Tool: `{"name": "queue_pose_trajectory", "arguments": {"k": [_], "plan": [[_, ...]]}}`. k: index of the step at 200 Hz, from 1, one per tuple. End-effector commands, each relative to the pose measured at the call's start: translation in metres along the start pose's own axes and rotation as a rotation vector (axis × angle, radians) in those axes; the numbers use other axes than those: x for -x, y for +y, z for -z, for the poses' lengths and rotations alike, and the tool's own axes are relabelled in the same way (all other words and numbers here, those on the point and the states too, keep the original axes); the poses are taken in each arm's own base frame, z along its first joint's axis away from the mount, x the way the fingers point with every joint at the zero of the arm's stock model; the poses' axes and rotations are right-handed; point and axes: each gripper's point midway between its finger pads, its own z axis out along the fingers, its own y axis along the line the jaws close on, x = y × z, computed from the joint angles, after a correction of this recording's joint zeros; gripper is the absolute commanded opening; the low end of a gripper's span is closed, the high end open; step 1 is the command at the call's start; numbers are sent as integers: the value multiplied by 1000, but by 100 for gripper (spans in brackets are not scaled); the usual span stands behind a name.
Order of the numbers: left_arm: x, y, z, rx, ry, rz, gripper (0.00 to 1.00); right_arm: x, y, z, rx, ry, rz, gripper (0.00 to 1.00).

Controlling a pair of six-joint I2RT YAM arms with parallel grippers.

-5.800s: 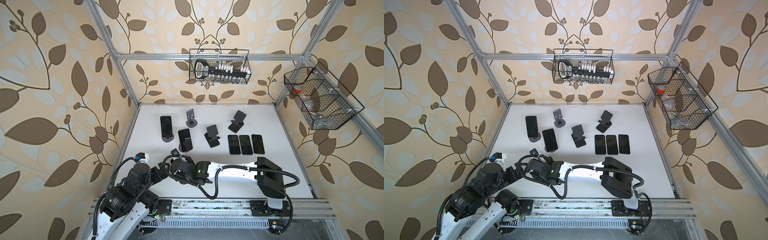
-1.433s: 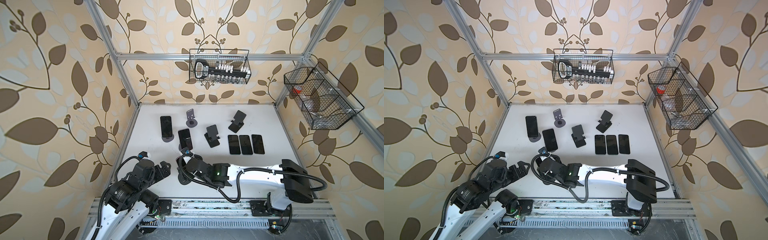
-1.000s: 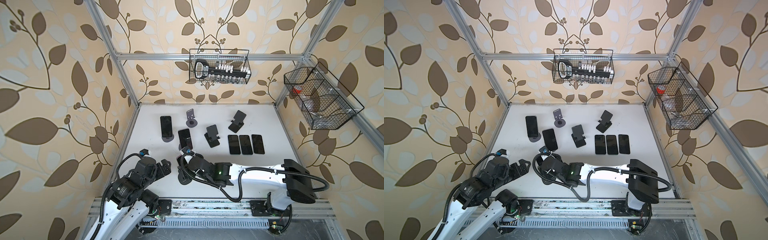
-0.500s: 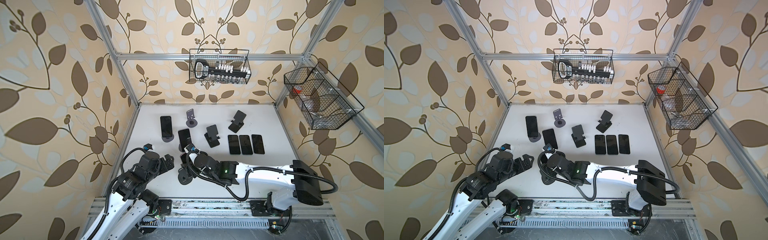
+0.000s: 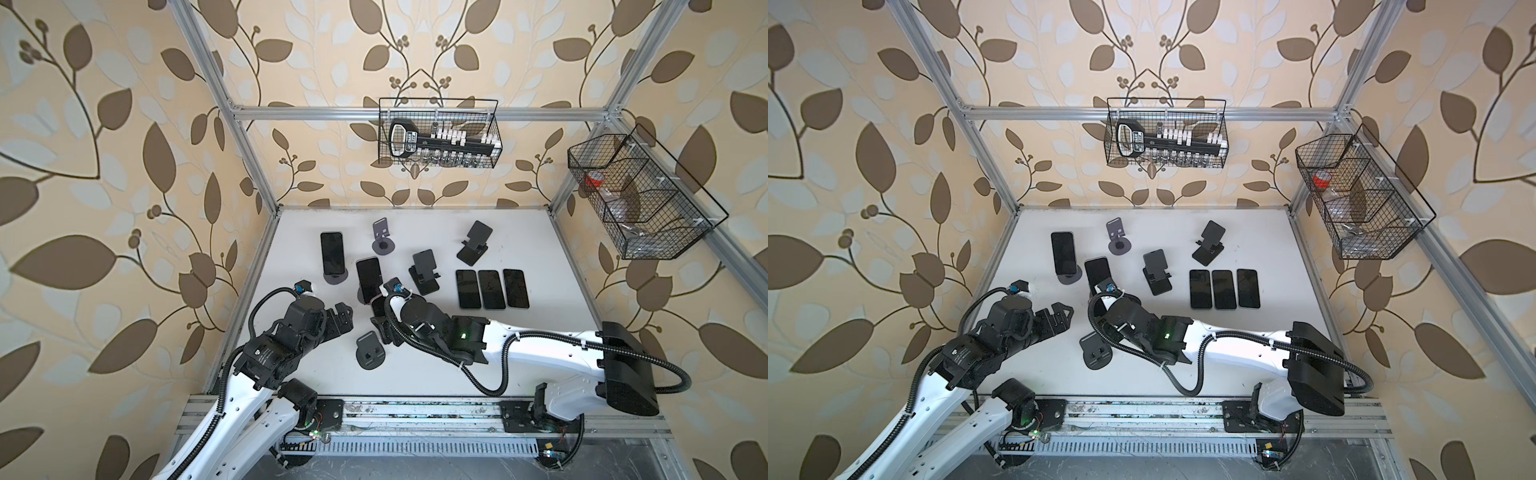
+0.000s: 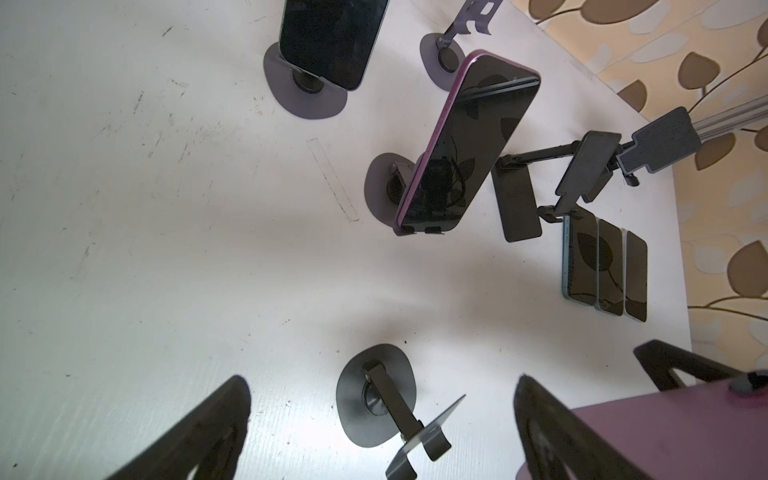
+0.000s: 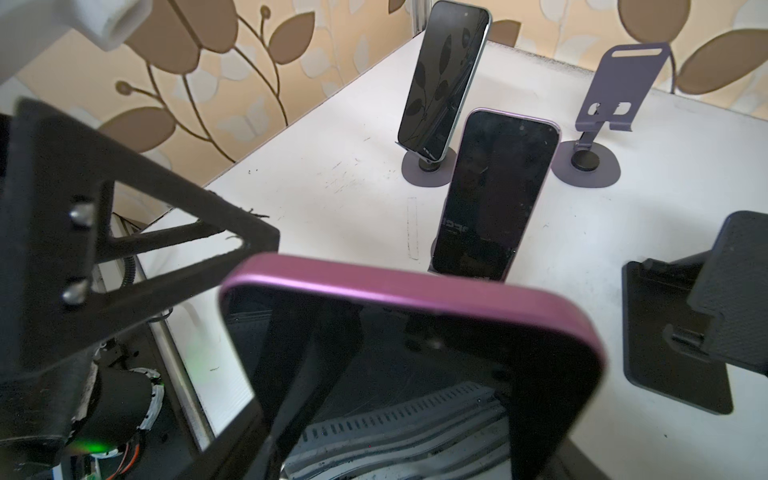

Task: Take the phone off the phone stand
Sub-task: 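Carry the held phone farther from the robot toward the flat phones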

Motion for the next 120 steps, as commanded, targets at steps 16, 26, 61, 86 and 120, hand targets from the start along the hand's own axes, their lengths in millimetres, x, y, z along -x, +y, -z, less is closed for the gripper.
{"name": "queue_pose_trajectory", "arguments": {"k": [16, 26, 61, 86, 120], "plan": [[15, -18, -1, -52, -33, -43, 99, 11, -27, 4, -34, -36, -59, 66], [18, -21, -2, -58, -40, -52, 99, 12, -37, 2, -53, -31, -69, 65], [26, -31, -7, -81, -57, -84, 99, 7, -64, -3, -103, 1, -83, 65], [27, -35, -10, -92, -55, -89, 99, 0, -77, -7, -114, 28, -118, 65], [30, -36, -13, -99, -79, -92, 99, -9, -88, -8, -136, 53, -149, 64]]}}
